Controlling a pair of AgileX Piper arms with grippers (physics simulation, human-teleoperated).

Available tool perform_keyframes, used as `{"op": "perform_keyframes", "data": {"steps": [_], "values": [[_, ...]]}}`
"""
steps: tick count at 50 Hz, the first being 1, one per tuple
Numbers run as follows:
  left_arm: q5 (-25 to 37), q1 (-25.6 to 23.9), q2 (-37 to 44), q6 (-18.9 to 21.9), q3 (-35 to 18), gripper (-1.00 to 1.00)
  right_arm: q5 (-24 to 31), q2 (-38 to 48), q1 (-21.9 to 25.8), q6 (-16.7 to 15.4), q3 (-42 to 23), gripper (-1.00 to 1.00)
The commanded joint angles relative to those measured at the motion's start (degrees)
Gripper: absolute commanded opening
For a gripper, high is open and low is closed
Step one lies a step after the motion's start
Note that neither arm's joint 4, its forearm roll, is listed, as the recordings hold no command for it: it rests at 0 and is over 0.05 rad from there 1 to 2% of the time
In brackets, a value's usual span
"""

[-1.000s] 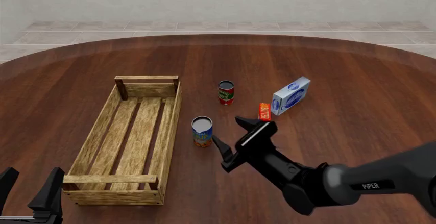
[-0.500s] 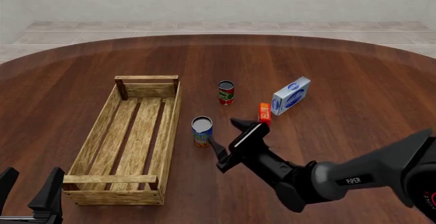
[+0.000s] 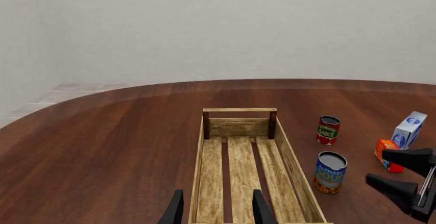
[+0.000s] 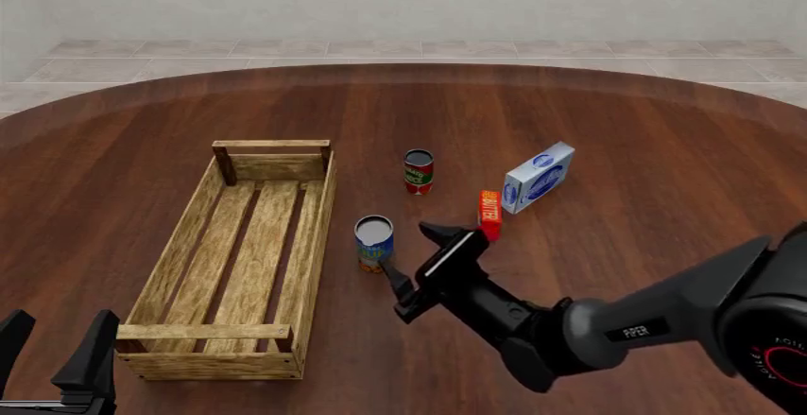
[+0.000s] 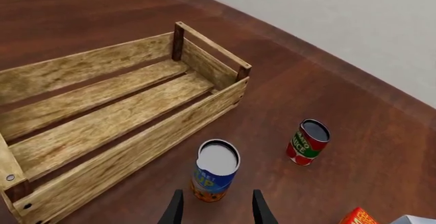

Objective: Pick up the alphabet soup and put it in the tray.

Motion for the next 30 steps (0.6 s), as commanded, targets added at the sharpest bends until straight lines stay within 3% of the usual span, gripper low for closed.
{"op": "perform_keyframes", "data": {"steps": [1,30], "values": [[0.0,0.0,0.0,0.0,0.0,1.00,0.3,1.6,-0.5,-0.3,-1.5,1.00],[0.0,0.0,0.0,0.0,0.0,1.00,0.8,4.6,0.2,-1.5,-4.4,1.00]]}}
